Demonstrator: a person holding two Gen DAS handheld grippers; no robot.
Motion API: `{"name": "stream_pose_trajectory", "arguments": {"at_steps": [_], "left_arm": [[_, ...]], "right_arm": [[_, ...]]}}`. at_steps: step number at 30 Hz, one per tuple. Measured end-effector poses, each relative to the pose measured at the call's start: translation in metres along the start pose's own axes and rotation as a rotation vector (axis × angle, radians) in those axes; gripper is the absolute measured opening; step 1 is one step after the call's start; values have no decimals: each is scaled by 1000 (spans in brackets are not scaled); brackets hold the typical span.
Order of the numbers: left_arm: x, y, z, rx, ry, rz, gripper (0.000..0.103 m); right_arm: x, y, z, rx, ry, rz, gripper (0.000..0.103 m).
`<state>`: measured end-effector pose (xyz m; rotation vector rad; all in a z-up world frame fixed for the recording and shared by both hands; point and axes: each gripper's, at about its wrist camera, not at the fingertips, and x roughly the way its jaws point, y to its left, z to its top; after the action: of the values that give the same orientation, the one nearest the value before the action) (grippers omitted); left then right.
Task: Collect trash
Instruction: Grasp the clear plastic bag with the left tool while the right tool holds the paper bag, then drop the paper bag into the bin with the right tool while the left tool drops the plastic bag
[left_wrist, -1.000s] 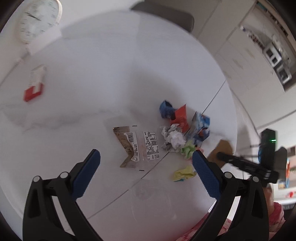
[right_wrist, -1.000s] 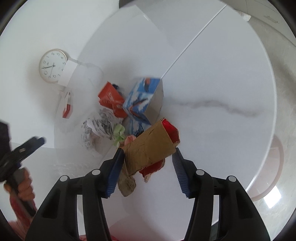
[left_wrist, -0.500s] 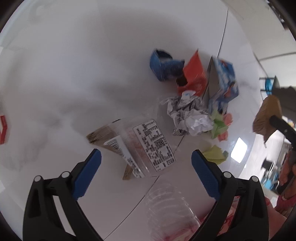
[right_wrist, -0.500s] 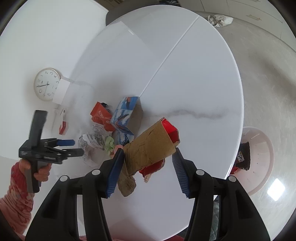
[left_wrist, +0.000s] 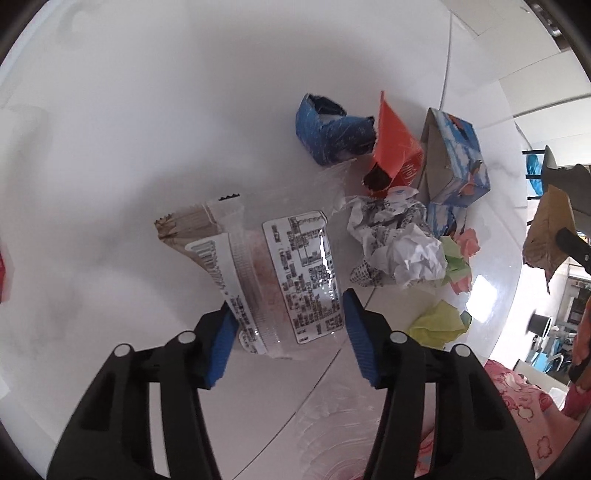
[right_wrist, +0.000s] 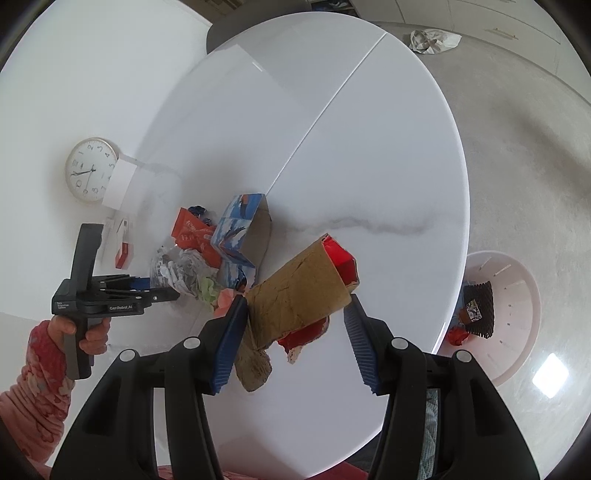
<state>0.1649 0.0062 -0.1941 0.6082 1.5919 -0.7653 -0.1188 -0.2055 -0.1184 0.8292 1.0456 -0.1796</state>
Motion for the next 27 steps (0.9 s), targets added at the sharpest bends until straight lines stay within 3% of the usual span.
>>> {"name": "stream_pose_trajectory", "arguments": {"at_steps": [8, 15, 21, 27], "left_arm": [[-31, -14, -17, 0, -112, 50, 49], [-78, -35, -42, -58, -251, 117, 49], [-127, -89, -71, -53, -405, 101, 50], [-122, -167, -73, -14, -441, -8, 50]], "right_arm": [[-8, 4, 0, -41, -14, 0, 55], [-50, -16, -9, -81, -81, -43, 55], [-67, -88, -39, -39, -63, -221, 55], [-10, -177, -64, 80, 56, -293, 55]]}}
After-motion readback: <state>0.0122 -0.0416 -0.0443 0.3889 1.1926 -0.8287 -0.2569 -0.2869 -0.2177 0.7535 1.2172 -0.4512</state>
